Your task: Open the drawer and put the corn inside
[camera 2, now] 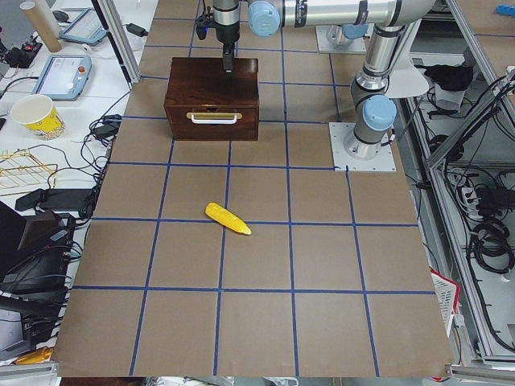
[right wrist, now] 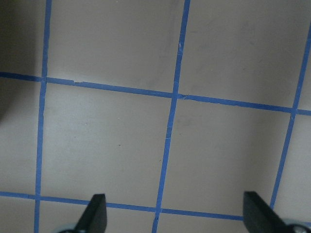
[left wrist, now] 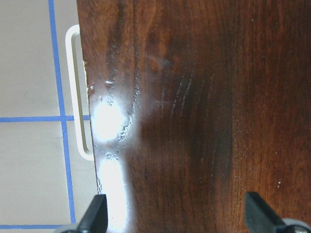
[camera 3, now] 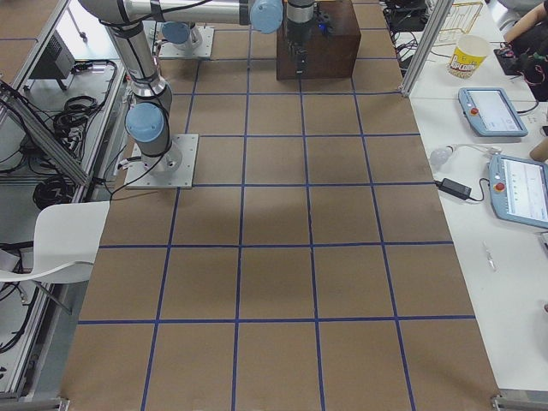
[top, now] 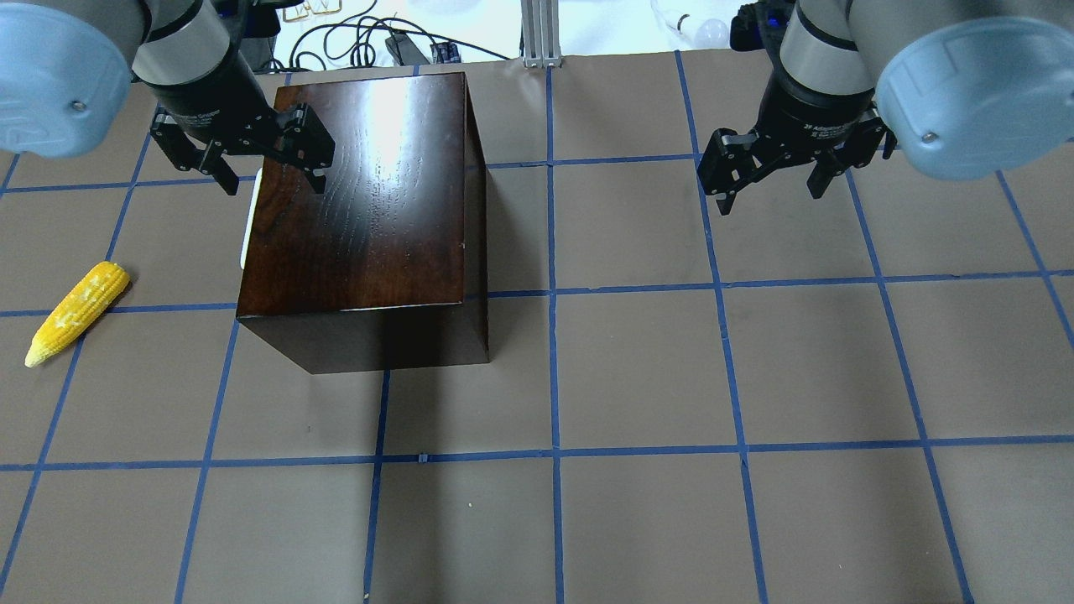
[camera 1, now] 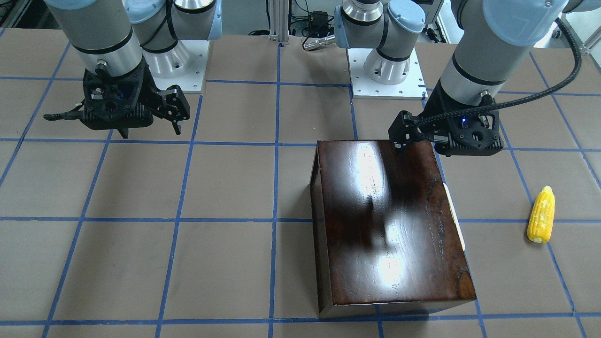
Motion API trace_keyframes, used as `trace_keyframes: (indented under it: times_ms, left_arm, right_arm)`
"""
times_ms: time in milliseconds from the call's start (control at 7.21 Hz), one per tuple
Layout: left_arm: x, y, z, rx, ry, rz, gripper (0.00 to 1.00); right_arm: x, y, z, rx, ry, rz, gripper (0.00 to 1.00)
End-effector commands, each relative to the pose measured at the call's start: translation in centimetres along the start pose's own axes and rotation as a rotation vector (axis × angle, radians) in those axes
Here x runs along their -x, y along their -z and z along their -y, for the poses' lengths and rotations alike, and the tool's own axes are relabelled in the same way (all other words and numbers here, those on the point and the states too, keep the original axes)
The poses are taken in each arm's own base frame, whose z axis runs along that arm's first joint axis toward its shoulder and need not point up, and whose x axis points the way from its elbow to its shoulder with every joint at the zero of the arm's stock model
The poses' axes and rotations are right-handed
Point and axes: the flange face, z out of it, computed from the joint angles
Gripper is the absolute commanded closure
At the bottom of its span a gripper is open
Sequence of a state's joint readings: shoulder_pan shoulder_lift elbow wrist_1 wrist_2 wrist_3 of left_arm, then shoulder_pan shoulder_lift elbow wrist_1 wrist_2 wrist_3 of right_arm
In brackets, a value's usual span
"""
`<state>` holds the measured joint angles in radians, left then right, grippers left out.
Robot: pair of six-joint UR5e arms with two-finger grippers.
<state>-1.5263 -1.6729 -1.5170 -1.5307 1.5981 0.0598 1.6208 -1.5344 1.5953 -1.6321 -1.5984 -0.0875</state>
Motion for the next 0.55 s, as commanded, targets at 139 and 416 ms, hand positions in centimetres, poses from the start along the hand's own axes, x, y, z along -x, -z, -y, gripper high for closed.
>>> trace_keyframes:
  times_ms: [139,416]
  left_arm:
    - [0.08,0.04,-0.01,-0.001,0.002,0.000,0.00]
    - [-0.19,0.40,-0.20,-0.010,0.011,-0.010,0.00]
  right_arm:
    - [0.03,-0.02,0.01,0.000,0.001,0.000,0.00]
    - [-0.12,-0.02,0.03,0.000,-0.002,0.000,0.00]
